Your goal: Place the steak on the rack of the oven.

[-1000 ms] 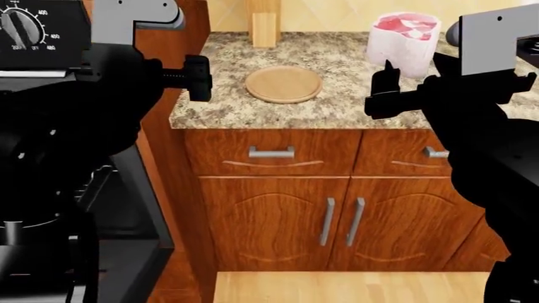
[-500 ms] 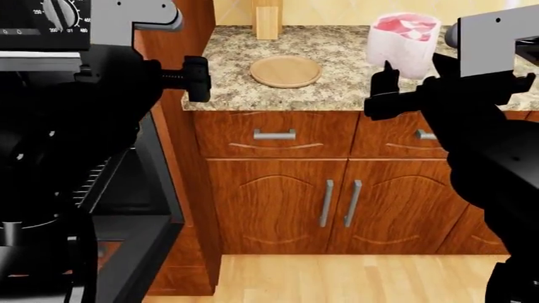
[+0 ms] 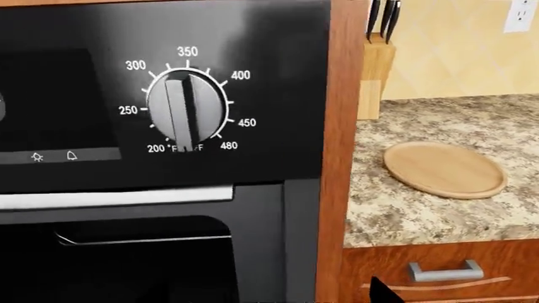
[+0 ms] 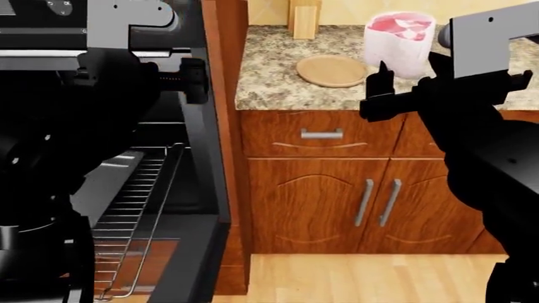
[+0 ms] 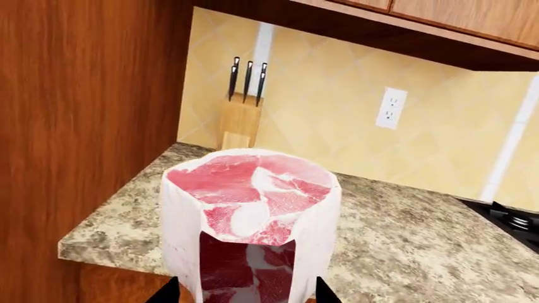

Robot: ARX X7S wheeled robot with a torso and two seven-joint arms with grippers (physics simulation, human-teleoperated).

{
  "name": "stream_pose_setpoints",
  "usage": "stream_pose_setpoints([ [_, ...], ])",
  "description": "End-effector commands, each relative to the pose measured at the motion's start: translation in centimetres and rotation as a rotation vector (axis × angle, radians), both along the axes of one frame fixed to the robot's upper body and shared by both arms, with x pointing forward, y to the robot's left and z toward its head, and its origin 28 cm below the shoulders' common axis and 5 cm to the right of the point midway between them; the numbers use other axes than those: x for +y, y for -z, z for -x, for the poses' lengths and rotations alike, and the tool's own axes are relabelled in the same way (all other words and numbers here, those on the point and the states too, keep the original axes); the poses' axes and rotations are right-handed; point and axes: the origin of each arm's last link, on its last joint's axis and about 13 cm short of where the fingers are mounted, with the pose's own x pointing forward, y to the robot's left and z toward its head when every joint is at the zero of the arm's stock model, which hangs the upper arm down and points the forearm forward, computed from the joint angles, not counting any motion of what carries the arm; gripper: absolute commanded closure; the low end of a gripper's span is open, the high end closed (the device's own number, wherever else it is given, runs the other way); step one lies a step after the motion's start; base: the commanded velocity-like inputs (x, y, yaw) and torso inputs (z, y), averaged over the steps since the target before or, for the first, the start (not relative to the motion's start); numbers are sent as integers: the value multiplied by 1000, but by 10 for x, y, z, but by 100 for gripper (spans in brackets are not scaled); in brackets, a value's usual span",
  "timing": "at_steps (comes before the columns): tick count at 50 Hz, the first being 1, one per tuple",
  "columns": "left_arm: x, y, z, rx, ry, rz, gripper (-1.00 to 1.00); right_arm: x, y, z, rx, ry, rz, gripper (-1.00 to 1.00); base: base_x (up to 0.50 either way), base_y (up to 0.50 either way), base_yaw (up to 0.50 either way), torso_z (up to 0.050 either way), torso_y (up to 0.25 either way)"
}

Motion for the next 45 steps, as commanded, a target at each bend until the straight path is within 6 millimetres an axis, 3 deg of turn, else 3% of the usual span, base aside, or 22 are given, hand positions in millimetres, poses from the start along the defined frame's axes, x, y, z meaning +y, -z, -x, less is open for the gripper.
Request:
stream_pose_setpoints([
  [1,1,0,1,-1,-2,2,-100,2,-1,6,-18,-6,8,100,-20,500,0,0,0],
  [45,4,2,1,1,-10,8,-100,8,-1,7,-18,-39,19,100,-23,500,0,0,0],
])
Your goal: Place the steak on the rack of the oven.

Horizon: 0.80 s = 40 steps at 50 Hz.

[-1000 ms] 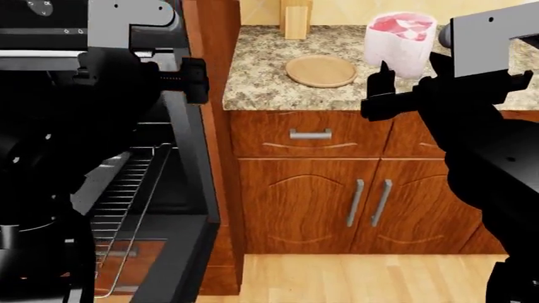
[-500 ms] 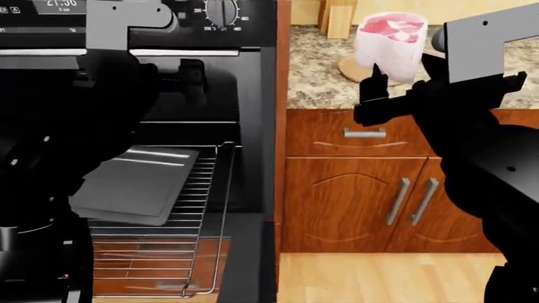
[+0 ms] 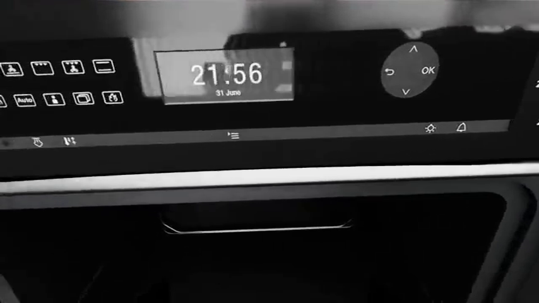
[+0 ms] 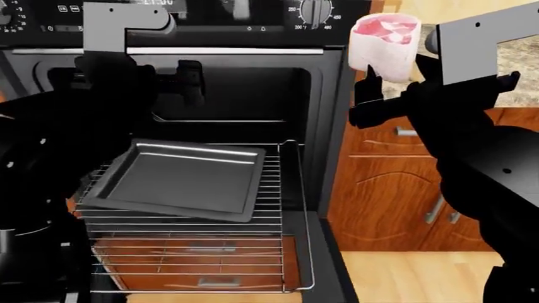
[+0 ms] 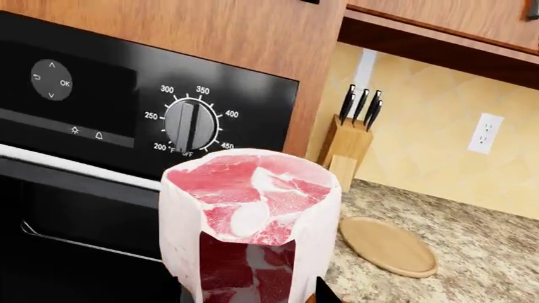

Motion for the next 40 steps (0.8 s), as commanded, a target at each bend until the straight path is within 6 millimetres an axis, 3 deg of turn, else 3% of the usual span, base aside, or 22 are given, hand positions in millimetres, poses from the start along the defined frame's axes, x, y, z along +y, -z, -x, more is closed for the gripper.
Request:
stream_pose_setpoints([
  [1,1,0,0,-1,-3,0,-100,-1,-2,0,-14,12,2,100,-24,500,0,0,0],
  [30,1,3,0,4,-4,2,-100,-1,4,-2,-2,11,-5,100,-23,499,0,0,0],
  [40,1,2,0,3,-4,2,-100,-1,4,-1,-2,6,-7,100,0,36,0,0,0],
])
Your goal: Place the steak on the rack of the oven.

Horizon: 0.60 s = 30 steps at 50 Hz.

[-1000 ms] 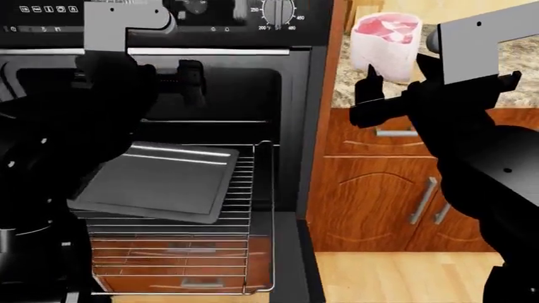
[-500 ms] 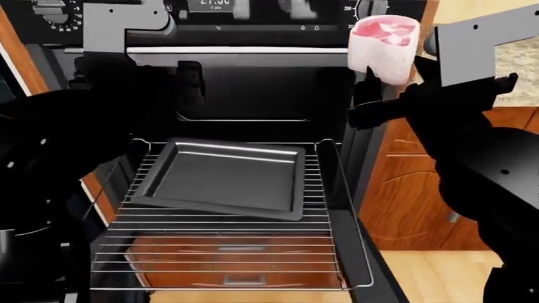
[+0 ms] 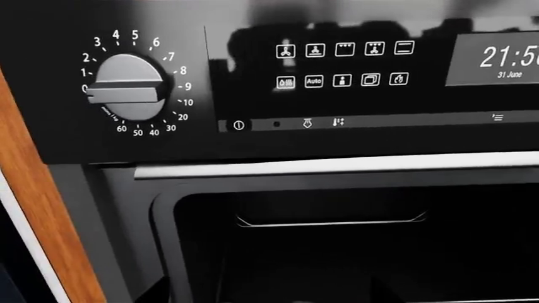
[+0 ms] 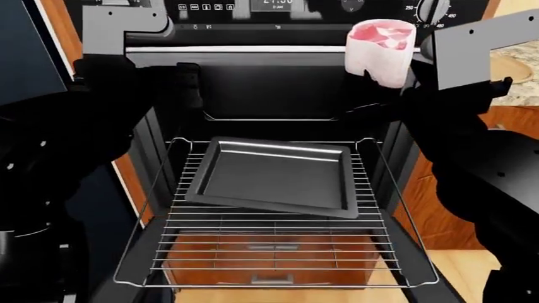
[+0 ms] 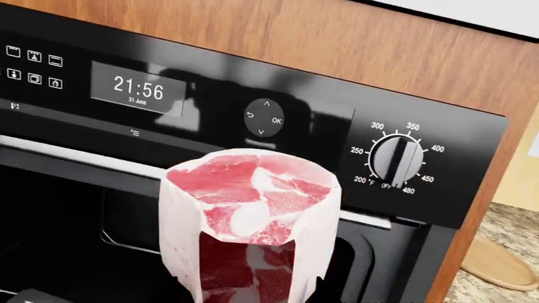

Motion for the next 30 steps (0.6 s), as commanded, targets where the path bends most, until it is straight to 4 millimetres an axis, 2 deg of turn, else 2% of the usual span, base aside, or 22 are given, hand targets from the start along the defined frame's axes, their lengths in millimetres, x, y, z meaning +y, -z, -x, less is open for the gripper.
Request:
stream_pose_setpoints([
  [1,-1,-1,1,0,4,1,-100,-1,0,0,-9,15,8,100,0,0,0,0,10],
  [16,0,0,0,-1,3,1,-100,-1,2,-3,12,15,25,100,0,0,0,1,0],
  [30,-1,-1,0,-1,5,-2,-100,-1,4,-3,17,13,17,100,230,1,0,0,1],
])
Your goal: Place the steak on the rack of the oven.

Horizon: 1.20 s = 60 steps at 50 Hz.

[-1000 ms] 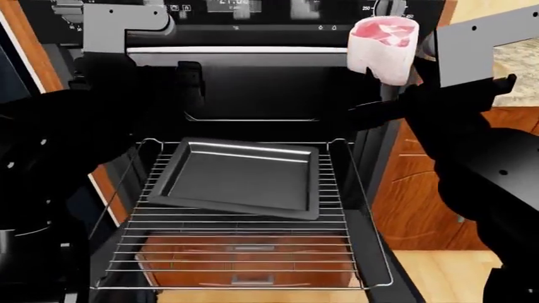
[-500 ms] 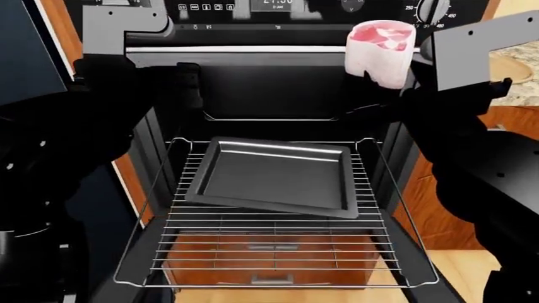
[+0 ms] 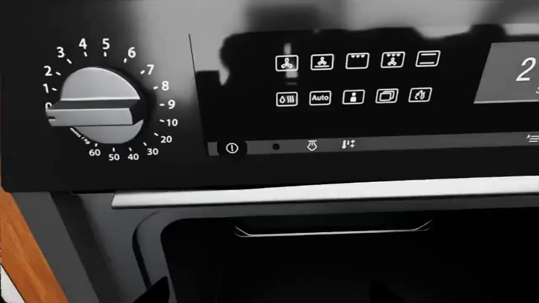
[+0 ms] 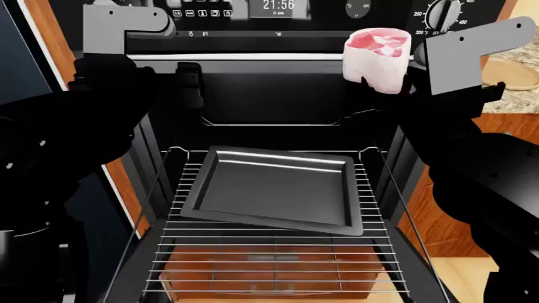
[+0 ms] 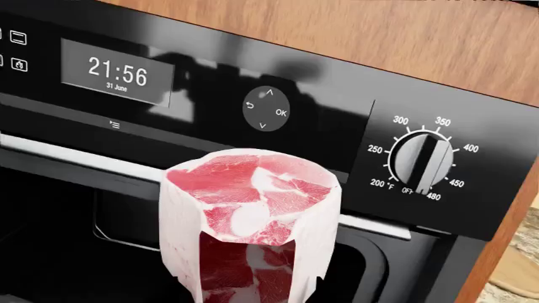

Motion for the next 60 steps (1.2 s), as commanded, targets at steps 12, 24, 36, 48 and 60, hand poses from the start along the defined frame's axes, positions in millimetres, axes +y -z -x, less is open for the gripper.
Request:
stream_pose_setpoints([
  [12,0,0,1,0,-1,0,-100,0,5,1,5,-8,14,100,127,0,0,0,1],
  [24,0,0,1,-1,0,0,-100,0,14,0,19,-4,27,100,0,0,0,0,1],
  [36,1,1,2,0,-4,2,-100,2,26,-1,56,-17,28,100,0,0,0,0,0],
  [48,1,1,2,2,-3,3,-100,7,39,-3,85,-42,12,100,0,0,0,0,1],
  [60,1,2,1,4,-3,2,-100,8,52,-4,111,-50,5,100,0,0,0,1,0],
])
